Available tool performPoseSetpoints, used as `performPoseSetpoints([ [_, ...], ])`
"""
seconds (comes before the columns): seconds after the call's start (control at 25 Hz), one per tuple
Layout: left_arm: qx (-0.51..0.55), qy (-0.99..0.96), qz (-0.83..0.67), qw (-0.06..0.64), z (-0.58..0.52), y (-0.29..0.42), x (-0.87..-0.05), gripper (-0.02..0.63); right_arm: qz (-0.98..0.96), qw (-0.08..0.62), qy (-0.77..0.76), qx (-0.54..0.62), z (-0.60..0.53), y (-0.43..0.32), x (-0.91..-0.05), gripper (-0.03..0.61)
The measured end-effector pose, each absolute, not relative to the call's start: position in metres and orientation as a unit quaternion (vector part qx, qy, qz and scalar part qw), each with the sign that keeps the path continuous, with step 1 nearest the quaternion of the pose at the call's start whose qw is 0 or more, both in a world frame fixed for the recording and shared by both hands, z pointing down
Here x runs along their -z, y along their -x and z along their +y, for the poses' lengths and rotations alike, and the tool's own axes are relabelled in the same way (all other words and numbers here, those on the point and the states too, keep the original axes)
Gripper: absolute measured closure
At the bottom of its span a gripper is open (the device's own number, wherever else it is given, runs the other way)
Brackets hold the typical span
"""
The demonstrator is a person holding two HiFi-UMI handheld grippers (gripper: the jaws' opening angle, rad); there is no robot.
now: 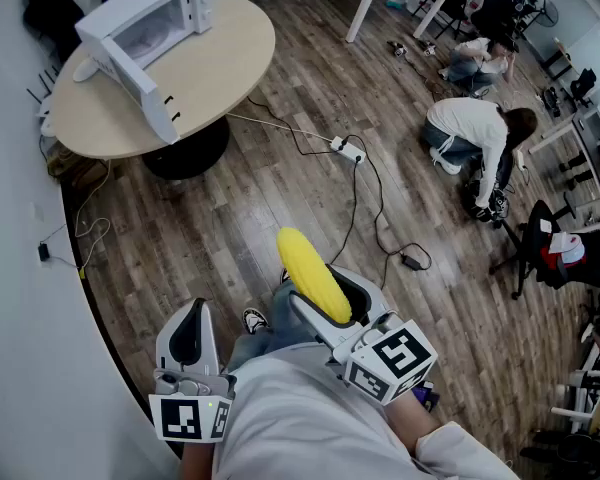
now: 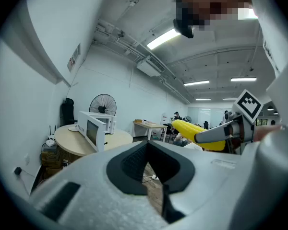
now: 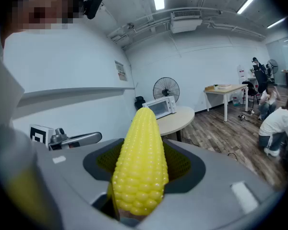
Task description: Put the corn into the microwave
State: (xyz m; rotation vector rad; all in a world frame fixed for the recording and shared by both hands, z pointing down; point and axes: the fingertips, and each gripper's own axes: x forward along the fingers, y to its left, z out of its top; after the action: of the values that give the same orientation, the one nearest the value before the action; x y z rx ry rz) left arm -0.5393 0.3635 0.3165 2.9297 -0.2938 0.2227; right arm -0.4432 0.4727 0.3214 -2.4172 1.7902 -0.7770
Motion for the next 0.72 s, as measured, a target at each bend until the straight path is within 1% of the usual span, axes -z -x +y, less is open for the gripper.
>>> performPoseSetpoints([
  [0.36,-0.086,-0.988,-0.082,0.102,0.369,0.508,-0.323,0.62,0.571,0.047,0.78,0.251,0.475,0.415,-0.321,0.313],
  [0.56,-0.097,-0.985,-0.102,0.097,0.352,0.48,-0.326,0.618,0.573,0.022,0.784,0.237,0.457,0.389,-0.323,0.313],
  [0.72,-0.107,-0.982,-0.127,0.095,0.334,0.45,-0.331,0.617,0.57,-0.004,0.786,0.238,0.448,0.354,-0.329,0.313],
])
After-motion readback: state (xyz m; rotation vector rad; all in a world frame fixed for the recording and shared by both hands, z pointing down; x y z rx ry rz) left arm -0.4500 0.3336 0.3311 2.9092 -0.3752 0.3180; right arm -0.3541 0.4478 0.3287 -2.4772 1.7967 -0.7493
